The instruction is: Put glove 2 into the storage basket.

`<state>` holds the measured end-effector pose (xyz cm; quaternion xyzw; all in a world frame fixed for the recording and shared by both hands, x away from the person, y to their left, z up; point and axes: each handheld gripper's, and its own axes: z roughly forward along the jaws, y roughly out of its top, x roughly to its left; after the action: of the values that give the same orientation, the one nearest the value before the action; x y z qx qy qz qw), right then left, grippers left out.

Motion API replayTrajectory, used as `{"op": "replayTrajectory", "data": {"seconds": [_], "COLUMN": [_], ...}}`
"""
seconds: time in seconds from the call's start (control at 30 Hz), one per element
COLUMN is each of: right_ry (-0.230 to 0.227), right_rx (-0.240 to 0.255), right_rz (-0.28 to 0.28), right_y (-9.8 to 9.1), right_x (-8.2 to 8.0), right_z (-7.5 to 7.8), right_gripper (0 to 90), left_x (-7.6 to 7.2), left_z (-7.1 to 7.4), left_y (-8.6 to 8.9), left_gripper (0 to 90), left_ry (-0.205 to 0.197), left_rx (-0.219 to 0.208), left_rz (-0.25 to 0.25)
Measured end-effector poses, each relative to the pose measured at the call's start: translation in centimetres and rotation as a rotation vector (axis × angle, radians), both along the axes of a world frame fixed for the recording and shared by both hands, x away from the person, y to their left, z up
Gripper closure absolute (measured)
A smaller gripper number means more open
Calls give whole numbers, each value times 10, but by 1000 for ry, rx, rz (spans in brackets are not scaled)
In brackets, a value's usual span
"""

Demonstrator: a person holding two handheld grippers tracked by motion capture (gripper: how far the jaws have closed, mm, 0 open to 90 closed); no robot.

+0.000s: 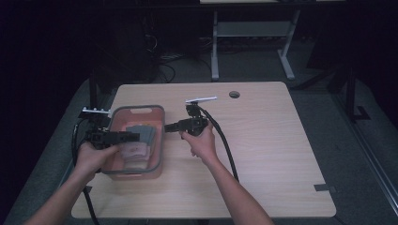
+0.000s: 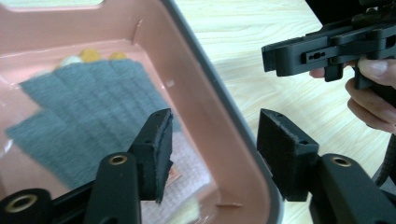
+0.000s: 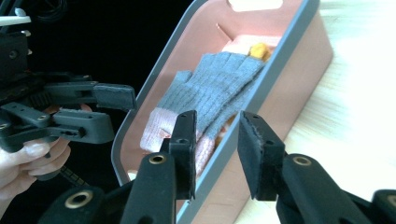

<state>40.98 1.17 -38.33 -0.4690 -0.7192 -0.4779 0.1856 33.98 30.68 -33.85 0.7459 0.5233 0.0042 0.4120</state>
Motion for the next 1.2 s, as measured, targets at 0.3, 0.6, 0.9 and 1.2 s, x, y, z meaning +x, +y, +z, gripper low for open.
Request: {"op": "replayTrajectory", "data": {"seconds": [0.3, 0.6, 0.9, 1.2], "right_ry": [-17, -26, -34, -29], "right_rx": [-9, -13, 2, 7], "right_rz": [-30, -52, -69, -103], "right_y": [-19, -38, -57, -81], "right_x": [-4, -6, -7, -10], "right_z": [6, 12, 17, 14], "right_gripper": [646, 631, 605, 596], "left_x": [-2, 1, 5, 8], "left_z": [5, 2, 1, -1], "left_y": [-15, -28, -42, -61], "left_gripper": [415, 399, 385, 376], "left_ry": [-18, -10, -3, -5], "left_rx": [-32, -45, -68, -78], "left_rz": [-25, -47, -66, -93]}}
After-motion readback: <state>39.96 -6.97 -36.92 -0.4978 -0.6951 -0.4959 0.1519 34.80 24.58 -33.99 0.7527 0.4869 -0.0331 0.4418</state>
